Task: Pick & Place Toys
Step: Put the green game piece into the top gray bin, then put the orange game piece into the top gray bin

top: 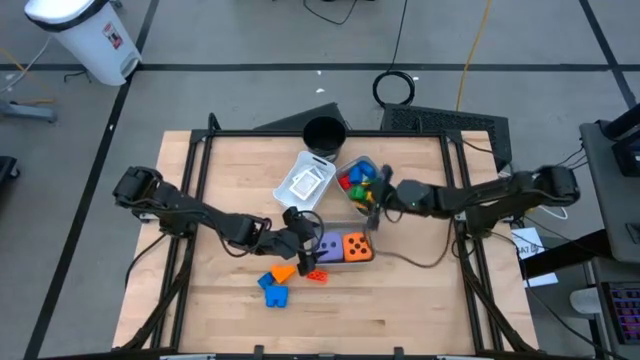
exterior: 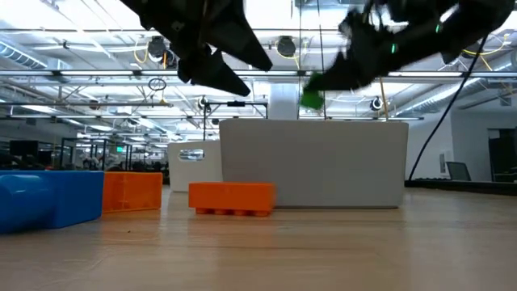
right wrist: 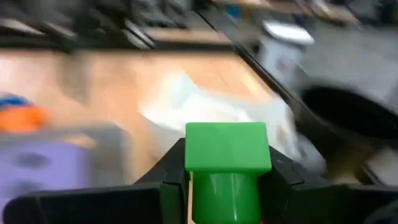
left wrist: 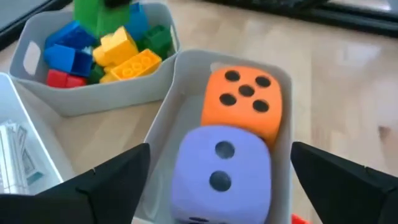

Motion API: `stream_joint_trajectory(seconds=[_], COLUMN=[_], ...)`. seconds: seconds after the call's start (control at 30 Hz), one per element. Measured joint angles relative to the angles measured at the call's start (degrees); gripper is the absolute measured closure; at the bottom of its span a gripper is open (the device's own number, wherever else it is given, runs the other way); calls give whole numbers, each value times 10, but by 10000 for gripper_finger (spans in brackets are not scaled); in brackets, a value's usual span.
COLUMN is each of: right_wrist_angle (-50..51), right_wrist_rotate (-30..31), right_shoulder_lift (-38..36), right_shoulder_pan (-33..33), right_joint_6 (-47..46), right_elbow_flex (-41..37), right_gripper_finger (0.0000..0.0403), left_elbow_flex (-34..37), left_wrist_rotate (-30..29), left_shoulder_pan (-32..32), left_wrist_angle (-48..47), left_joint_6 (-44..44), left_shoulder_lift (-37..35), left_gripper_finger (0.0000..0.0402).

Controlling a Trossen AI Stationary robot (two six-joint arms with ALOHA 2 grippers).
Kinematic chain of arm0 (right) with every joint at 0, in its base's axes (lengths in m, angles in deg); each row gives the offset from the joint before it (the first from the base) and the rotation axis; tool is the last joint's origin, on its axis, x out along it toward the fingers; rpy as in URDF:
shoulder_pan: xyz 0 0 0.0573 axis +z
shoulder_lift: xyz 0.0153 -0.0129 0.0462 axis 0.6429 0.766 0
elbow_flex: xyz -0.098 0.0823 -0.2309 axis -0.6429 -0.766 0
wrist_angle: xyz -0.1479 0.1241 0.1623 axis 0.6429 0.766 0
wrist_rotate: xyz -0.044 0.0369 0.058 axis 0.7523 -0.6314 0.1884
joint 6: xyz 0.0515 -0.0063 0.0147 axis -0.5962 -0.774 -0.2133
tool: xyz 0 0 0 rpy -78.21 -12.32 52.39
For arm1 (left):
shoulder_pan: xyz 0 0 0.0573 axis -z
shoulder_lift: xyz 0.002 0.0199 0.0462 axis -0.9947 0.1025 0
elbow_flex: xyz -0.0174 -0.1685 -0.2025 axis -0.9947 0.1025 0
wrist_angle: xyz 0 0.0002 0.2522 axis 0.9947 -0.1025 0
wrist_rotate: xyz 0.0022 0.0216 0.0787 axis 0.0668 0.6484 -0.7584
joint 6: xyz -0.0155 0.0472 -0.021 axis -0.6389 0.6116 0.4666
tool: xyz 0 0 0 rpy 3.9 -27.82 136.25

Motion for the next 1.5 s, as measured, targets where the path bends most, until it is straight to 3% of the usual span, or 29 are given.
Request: stream_joint_trajectory(seconds=[0.1, 0.27, 0.6, 0.77, 0.87, 0.93, 1.17, 1.5], right_wrist_angle=[4, -4, -26, -21, -19, -21, -21, -20], right_wrist_rotate=[-7, -67, -89, -90, -90, -90, -90, -89], right_shoulder_lift=[9, 47, 39, 3, -17, -29, -43, -43], right_shoulder_pan=[-51, -127, -142, -117, -101, -92, -81, -82], right_joint_6=[-38, -90, -97, -84, -83, -83, -83, -83], right_elbow_flex=[-29, -49, -49, -50, -50, -50, -50, -50], right_gripper_finger=[312, 299, 114, 65, 58, 58, 72, 74], left_elbow_flex=[0, 0, 0, 0, 0, 0, 0, 0], left_wrist_rotate=[-5, -10, 21, 120, 198, 210, 121, 117], left_shoulder_pan=[0, -1, -3, -1, 8, 20, 73, 101], left_wrist_angle=[8, 18, 13, -17, -67, -116, -231, -257], left_joint_6=[-7, -8, -25, -44, -81, -118, -241, -332], left_shoulder_lift=[-1, -1, -1, -1, -1, -1, 5, 79], left_gripper_finger=[4, 7, 9, 9, 9, 9, 9, 9])
